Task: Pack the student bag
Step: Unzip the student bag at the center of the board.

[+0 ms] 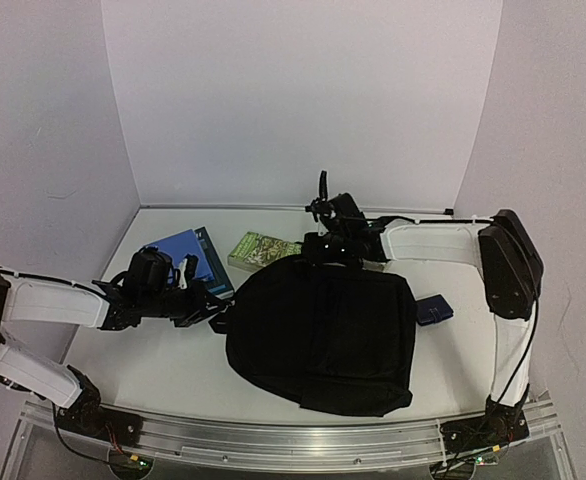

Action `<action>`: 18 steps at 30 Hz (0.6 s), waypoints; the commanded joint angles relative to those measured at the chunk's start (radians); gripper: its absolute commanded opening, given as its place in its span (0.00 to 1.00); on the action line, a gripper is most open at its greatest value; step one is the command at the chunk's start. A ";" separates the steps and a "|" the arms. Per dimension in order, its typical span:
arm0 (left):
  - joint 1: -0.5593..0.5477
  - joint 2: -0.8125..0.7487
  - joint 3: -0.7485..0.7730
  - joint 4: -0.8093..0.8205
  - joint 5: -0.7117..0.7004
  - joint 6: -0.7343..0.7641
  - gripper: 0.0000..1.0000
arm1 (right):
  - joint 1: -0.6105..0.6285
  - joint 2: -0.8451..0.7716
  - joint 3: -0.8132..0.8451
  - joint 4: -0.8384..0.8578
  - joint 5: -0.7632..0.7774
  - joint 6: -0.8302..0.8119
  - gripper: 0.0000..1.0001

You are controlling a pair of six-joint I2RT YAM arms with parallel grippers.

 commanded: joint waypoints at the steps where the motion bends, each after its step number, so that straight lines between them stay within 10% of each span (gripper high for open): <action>1: 0.003 0.016 0.008 0.027 0.015 0.005 0.00 | -0.008 -0.143 -0.019 0.040 -0.168 -0.106 0.53; 6: 0.003 0.037 0.015 0.032 0.025 0.008 0.00 | 0.001 -0.150 -0.021 0.035 -0.457 -0.185 0.74; 18: 0.003 0.051 0.026 0.037 0.037 0.003 0.00 | 0.034 0.020 0.103 -0.042 -0.306 -0.233 0.85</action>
